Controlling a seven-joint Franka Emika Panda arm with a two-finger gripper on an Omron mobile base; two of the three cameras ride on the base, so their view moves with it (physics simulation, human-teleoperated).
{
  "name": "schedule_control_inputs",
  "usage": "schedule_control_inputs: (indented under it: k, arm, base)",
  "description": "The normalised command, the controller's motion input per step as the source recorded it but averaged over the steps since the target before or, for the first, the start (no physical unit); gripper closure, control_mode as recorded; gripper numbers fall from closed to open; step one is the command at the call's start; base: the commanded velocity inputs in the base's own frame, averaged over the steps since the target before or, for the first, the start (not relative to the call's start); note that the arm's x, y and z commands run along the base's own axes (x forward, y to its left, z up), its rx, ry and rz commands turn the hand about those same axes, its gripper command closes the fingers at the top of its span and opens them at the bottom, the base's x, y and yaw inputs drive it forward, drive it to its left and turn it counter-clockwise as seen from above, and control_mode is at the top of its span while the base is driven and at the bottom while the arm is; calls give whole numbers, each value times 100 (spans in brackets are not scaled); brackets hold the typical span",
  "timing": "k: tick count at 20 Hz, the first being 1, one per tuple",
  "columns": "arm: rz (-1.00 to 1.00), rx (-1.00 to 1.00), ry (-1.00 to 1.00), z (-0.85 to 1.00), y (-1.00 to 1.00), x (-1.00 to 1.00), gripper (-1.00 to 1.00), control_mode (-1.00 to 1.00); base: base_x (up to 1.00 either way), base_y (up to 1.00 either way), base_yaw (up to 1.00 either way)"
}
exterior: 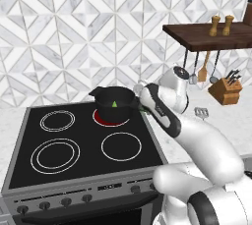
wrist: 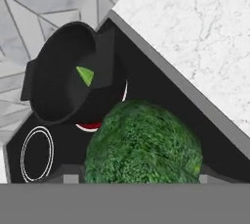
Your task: Put the broccoli and lemon wedge in the pot. Retrieve the spatula and lightly stir the vegetables in the pot.
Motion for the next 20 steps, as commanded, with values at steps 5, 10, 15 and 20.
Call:
schedule_control_inputs:
  k: [5,10,15,20]
  arm:
    - [5,-18,2,23,57,95,100,-100]
    - [5,-15,6,-16,53,100,100,-100]
    - [1,-13,17,-60,31,100,100,-100]
    - [0,-7,19,-36,20,86,100,-100]
  base:
    - [0,0,0]
    - [0,0,0]
    - [0,0,0]
    - [0,0,0]
